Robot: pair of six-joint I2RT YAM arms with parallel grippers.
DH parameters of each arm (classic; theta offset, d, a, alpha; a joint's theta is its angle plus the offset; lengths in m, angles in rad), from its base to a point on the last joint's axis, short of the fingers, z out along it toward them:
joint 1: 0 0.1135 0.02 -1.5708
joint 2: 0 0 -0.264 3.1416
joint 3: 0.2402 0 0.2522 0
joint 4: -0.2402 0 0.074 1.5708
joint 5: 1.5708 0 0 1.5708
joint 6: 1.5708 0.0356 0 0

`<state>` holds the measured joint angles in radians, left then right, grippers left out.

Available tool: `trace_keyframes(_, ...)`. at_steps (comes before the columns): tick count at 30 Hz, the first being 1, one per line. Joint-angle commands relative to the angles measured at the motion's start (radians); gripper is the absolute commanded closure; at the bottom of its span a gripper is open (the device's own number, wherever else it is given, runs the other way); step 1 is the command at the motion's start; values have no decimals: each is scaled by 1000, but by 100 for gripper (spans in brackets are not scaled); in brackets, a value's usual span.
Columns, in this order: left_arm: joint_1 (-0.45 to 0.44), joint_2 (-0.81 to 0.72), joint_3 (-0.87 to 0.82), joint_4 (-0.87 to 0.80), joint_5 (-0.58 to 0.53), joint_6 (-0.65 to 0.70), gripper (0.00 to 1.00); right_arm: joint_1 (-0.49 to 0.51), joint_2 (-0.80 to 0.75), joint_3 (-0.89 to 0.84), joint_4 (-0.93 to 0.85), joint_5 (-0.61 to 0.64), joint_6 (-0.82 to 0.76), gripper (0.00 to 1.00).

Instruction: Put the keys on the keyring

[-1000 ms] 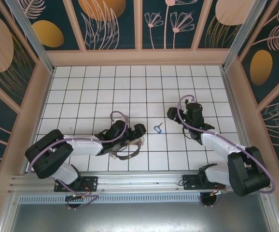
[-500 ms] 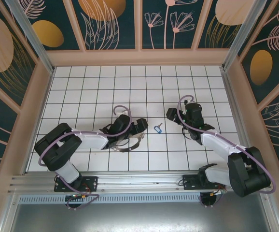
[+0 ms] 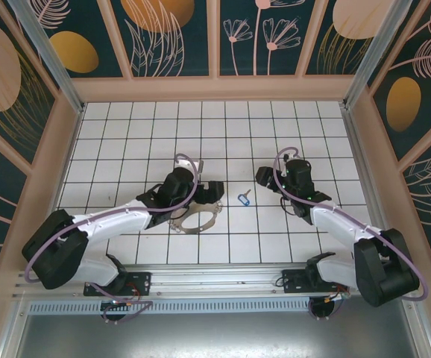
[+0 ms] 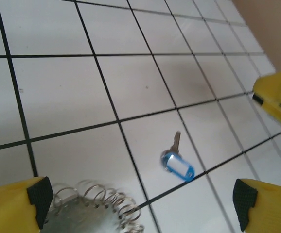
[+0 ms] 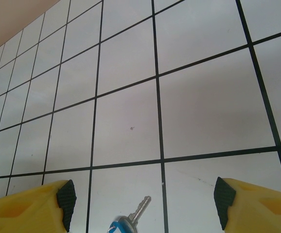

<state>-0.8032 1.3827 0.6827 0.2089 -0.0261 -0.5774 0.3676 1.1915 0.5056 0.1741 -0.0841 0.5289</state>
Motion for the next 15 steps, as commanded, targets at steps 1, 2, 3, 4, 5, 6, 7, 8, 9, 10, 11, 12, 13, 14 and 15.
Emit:
trace_keyframes(1, 1, 12, 6, -148, 59, 157, 9, 8, -28, -13, -24, -18, -24, 23)
trace_keyframes(2, 2, 24, 6, -160, 70, 166, 12, 7, -31, -16, -24, -21, -27, 23)
trace_keyframes(3, 1, 35, 9, -173, 76, 169, 16, 7, -34, -19, -25, -20, -28, 24)
trace_keyframes(4, 0, 45, 11, -179, 83, 173, 21, 8, -35, -21, -25, -20, -31, 24)
trace_keyframes(5, 0, 53, 9, -181, 93, 179, 26, 7, -37, -24, -27, -19, -33, 24)
trace_keyframes(6, 0, 60, 8, -179, 104, 183, 32, 7, -38, -27, -27, -19, -33, 23)
trace_keyframes(7, -2, 64, 5, -175, 114, 185, 36, 7, -39, -30, -26, -20, -33, 24)
trace_keyframes(8, -1, 71, 5, -172, 129, 189, 43, 7, -40, -34, -24, -20, -32, 23)
trace_keyframes(9, -2, 75, 6, -171, 145, 196, 48, 6, -41, -36, -22, -20, -31, 24)
trace_keyframes(10, -2, 81, 10, -169, 163, 200, 53, 6, -41, -39, -18, -20, -32, 23)
trace_keyframes(11, -2, 88, 14, -168, 179, 203, 54, 6, -42, -40, -16, -22, -29, 23)
trace_keyframes(12, -2, 94, 16, -165, 192, 203, 54, 5, -43, -42, -12, -23, -30, 24)
trace_keyframes(13, -1, 103, 19, -162, 208, 205, 54, 5, -41, -44, -9, -23, -30, 24)
trace_keyframes(14, -1, 112, 23, -161, 220, 206, 54, 6, -40, -45, -7, -22, -29, 23)
trace_keyframes(15, -2, 119, 25, -162, 233, 207, 56, 5, -40, -45, -6, -20, -29, 24)
